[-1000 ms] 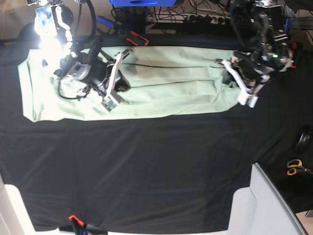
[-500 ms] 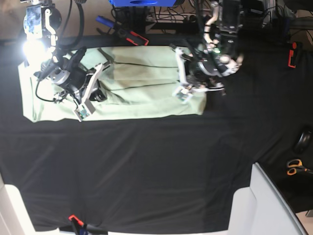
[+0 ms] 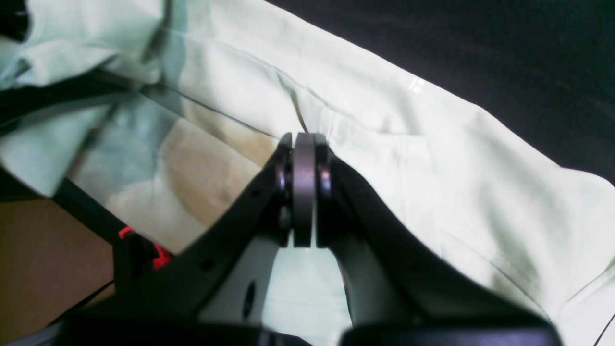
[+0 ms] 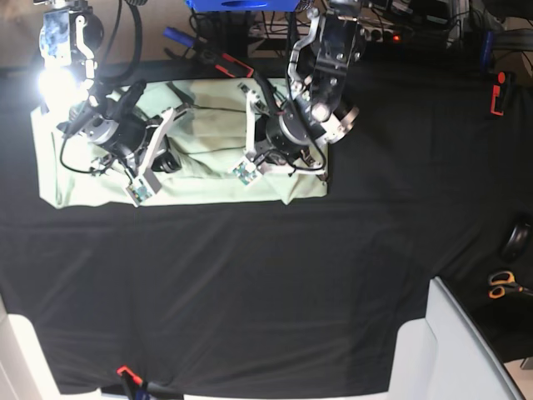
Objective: Fold the T-shirt properly
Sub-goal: 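Carry the hem end with the left gripper over toward the right gripper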
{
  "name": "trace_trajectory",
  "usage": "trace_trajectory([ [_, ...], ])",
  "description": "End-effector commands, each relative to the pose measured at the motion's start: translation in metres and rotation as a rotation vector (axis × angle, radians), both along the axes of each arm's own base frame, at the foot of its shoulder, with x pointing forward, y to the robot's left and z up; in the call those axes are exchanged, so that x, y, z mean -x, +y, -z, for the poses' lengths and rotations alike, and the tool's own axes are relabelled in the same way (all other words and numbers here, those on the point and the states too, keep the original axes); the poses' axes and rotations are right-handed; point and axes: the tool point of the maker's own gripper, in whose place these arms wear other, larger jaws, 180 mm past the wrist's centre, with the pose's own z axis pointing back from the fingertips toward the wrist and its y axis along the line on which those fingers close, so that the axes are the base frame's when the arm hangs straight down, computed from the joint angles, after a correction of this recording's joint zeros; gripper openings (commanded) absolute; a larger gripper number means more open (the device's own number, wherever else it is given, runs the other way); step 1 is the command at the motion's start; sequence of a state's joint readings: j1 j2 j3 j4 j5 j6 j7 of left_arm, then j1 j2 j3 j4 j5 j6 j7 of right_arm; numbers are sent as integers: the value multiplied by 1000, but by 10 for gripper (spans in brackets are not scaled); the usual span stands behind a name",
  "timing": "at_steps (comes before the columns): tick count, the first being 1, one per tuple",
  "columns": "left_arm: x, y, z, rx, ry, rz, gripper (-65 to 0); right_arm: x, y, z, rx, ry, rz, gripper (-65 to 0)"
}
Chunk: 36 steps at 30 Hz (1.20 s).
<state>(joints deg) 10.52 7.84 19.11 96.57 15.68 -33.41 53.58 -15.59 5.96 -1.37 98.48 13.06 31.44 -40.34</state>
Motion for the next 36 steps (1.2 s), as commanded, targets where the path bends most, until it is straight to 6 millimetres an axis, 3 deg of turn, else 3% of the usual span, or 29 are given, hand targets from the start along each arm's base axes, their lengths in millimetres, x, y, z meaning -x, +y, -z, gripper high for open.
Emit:
trace_trajectory([
  [1,-7,-10,-5,28,-18,3,-650,-8,2,-11,-22,-42,2,-650],
  [16,-20,-13,0,25,-9,12,-650,-8,2,-11,-22,-42,2,-650],
  [22,-13,-30,11,20,26,78,-650,-8,2,-11,-22,-42,2,-650],
  [31,-21,-44,8,23,12,124,-650,-8,3,-11,-24,-42,0,-650],
  [36,-26,-64,2,129,35,110,-650,-8,2,-11,-22,-42,2,-650],
])
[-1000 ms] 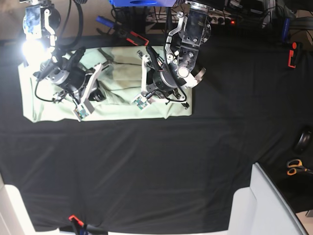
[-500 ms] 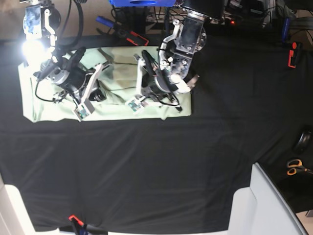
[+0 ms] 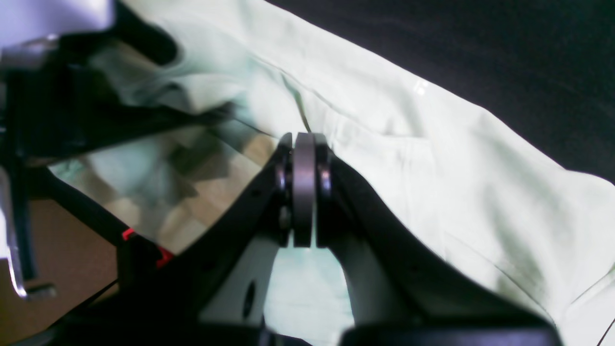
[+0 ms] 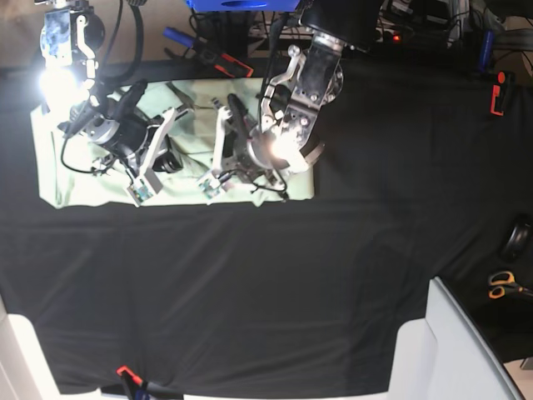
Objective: Fold the T-shirt properly
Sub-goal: 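Carry the hem end with the left gripper over toward the right gripper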
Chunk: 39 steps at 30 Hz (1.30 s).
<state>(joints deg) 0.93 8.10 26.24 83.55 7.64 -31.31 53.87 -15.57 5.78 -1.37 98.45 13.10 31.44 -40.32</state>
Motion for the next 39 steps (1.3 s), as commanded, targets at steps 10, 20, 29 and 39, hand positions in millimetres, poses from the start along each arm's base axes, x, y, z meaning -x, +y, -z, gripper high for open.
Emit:
trace_trajectory([
  [10,-1,-42,-10,123,22,-18,-650,-8,1,-10,-18,-42,1,-650],
  [20,0,-42,-10,128,23,-17,-590,-8,1,-10,-18,-42,1,-650],
  [29,-4,-62,-40,280,18,-30,-237,-8,1,-11,-18,-44,1,-650],
  [39,-19,-97,-79,428,19,52,-239,-9,0,-11,-14,-45,0,-650],
])
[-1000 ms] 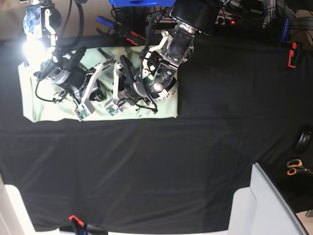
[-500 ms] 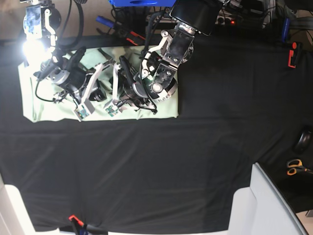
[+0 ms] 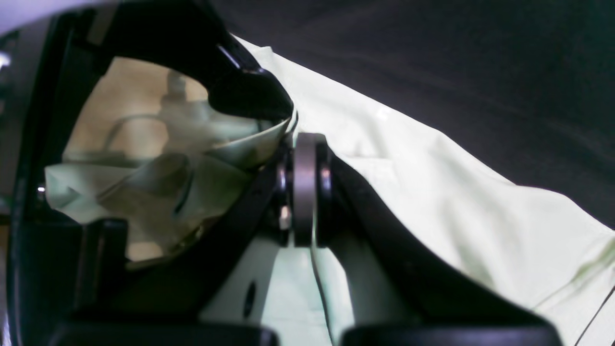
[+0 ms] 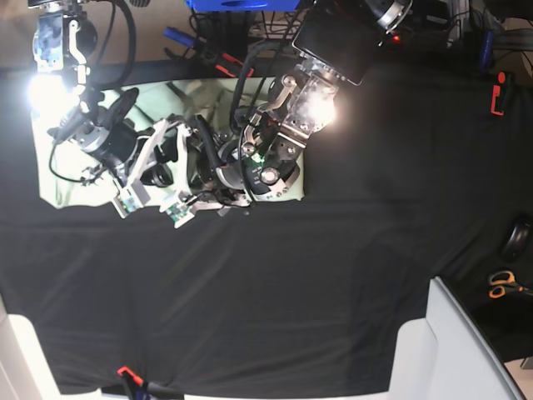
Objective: Fold the T-shirt properly
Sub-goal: 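Carry the hem end with the left gripper over toward the right gripper, then release the folded hem end and lift the left gripper away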
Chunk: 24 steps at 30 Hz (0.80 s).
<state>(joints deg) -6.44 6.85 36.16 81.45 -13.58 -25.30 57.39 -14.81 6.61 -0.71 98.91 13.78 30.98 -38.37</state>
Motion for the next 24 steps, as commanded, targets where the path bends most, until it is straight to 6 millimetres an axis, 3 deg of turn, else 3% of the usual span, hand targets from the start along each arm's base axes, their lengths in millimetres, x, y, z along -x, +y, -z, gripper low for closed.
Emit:
trace_trajectory([
  [1,-15,-27,-40,178,-58,-7,-239,3,6,0,-2,6,-19,-650],
  [5,-24,9,-24,98,-80,-16,-239,2,6,-1,-2,2,-19,-650],
  [8,-32,29,-33,88,-124,-38,-239,-1,6,-3,-1,-5,-21,-650],
  [17,-51,38,-75,140,-241,-80,-235,0,10,-3,-7,-2,-26,-650],
  [19,-58,60,-83,116,-285,-106,-240,2,9,0,2,13,-30,-650],
  [21,-59,91,-79,74,-296,-148,-267,4,8,2,19,35,-35,-650],
  [23,-62,130,-77,24,-309,-217,-381,4,8,1,29,40,-40,-650],
  [24,-59,156,-71,-10,-303,-261,-480,-1,8,-4,33,24,-41,-650],
])
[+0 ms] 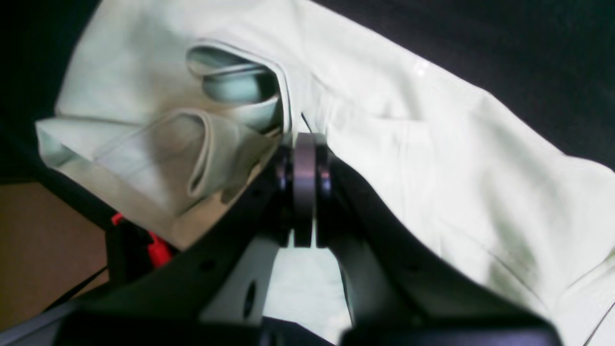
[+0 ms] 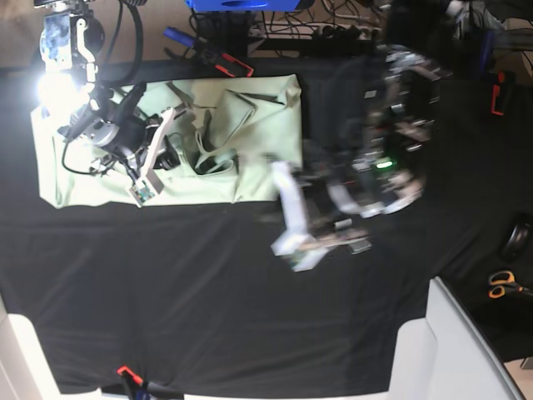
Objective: Fold the T-shirt properly
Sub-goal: 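Release the folded hem end and lift the left gripper away, then fold the collar end over with the right gripper onto the stack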
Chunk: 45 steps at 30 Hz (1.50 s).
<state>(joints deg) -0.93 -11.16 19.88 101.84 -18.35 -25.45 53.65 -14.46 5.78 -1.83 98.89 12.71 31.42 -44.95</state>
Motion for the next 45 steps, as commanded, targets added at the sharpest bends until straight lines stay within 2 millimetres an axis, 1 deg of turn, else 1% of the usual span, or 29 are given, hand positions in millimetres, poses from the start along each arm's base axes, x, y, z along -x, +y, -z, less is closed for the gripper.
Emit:
trace_trajectory([
  [1,-4,19,-8,5,-29,-45,-579,-16,7,-21,-25,-75,-14,-650],
  [2,-2,50,-4,-22,-19,-117,-650,-16,14,-24,-20,-79,-42,-650],
  [4,11,113,7,-73,15,-264,-650,-20,34,-34,-19,-103,-110,-650],
  [6,28,168,10,-127,36,-390,-650,-23,55,-41,-14,-113,-179,-650],
  [8,42,206,10,-166,48,-475,-650,-25,73,-45,-14,-116,-234,-650],
  [10,62,240,10,-210,68,-549,-650,-22,97,-47,-33,-112,-286,-650],
  [12,82,268,10,-252,87,-609,-650,-20,117,-42,-58,-86,-287,-650],
  [14,100,290,8,-285,104,-659,-650,-16,132,-31,-68,-41,-292,-650],
  [16,116,312,4,-317,115,-711,-650,-7,144,-16,-75,2,-317,-650],
  [18,128,327,0,-335,117,-754,-650,-2,152,-12,-103,8,-319,-650],
  [21,139,344,-7,-355,113,-801,-650,10,153,1,-112,47,-313,-650],
  [23,143,349,-10,-362,111,-817,-650,10,149,10,-101,76,-268,-650],
  [25,142,349,-10,-364,109,-816,-650,8,142,20,-85,100,-225,-650],
  [28,142,347,-9,-357,109,-815,-650,3,137,27,-87,95,-201,-650],
  [32,141,345,-8,-353,110,-814,-650,-7,112,38,-62,112,-145,-650],
  [34,143,345,-7,-352,115,-815,-650,-16,101,37,-56,101,-114,-650],
  [37,143,345,-7,-352,116,-815,-650,-29,77,37,-22,85,-84,-650],
  [38,143,345,-7,-352,116,-815,-650,-34,75,34,-19,77,-79,-650],
  [40,142,345,-7,-351,116,-814,-650,-36,68,34,-5,70,-79,-650],
  [45,138,331,1,-340,131,-773,-650,-47,61,34,16,60,-77,-650],
])
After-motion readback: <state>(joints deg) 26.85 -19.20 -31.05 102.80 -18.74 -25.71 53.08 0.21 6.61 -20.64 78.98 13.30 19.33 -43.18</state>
